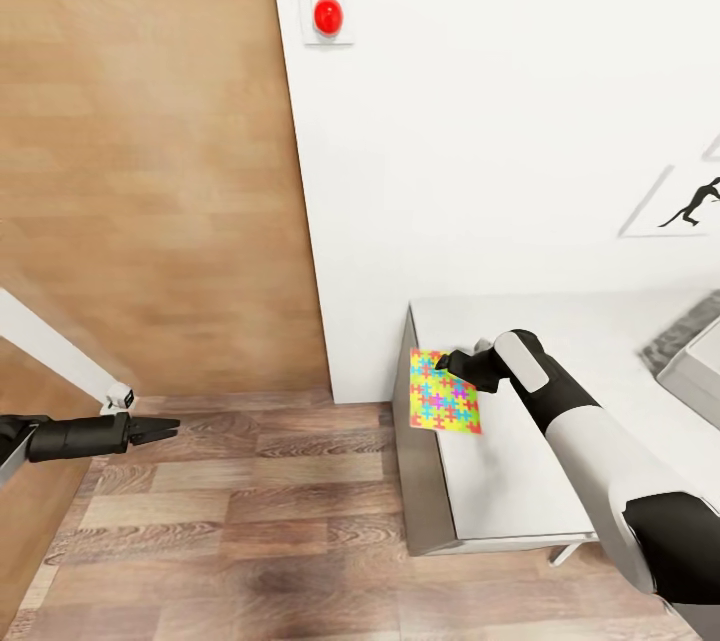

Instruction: Put all the toys in the child's room - the three board games (two on the bed and one on the table), the two jigsaw puzzles on the table, and the tennis ball on the table - inside the toy box on the table in the child's room.

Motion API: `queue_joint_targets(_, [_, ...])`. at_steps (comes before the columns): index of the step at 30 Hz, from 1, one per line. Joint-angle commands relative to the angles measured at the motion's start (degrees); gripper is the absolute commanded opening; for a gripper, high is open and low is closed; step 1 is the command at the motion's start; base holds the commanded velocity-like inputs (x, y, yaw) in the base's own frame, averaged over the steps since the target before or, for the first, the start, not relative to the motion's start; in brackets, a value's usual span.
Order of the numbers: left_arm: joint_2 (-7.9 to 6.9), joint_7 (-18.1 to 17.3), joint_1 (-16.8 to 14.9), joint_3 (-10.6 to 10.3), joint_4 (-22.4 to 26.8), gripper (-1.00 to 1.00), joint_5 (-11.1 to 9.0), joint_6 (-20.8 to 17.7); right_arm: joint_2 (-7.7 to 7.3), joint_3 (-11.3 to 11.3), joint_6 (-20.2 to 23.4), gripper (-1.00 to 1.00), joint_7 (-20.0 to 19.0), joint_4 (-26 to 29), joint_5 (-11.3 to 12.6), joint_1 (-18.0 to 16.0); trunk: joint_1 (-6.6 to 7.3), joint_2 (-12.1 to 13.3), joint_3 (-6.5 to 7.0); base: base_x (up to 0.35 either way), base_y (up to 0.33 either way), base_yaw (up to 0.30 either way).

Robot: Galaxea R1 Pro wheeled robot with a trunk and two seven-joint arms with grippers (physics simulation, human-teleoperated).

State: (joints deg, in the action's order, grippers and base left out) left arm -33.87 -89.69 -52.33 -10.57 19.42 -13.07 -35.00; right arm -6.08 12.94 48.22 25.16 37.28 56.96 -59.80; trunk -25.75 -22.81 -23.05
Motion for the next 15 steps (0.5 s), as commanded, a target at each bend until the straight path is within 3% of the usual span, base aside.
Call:
queue_joint_targets(1, [-0.06, -0.2, -0.1, -0.4, 0.0, 1.00, -0.3, -0.6, -0.07, 0.3, 0.0, 1.00, 0.5, 0.1, 0.6, -0.1, -0.03, -0.1, -0.10, 0.000, 0.023, 0.000])
queue_joint_targets(7, [-0.06, -0.2, -0.1, -0.4, 0.0, 1.00, -0.3, -0.6, -0.07, 0.3, 0.0, 1.00, 0.5, 0.1, 0.6, -0.1, -0.03, -0.1, 0.00, 0.000, 0.008, -0.017])
queue_joint_targets(15, [-0.06, -0.2, -0.1, -0.4, 0.0, 1.00, -0.3, -0.6, -0.12, 0.3, 0.0, 1.00, 0.5, 0.2, 0.6, -0.1, -0.03, -0.1, 0.60, 0.000, 0.001, -0.099])
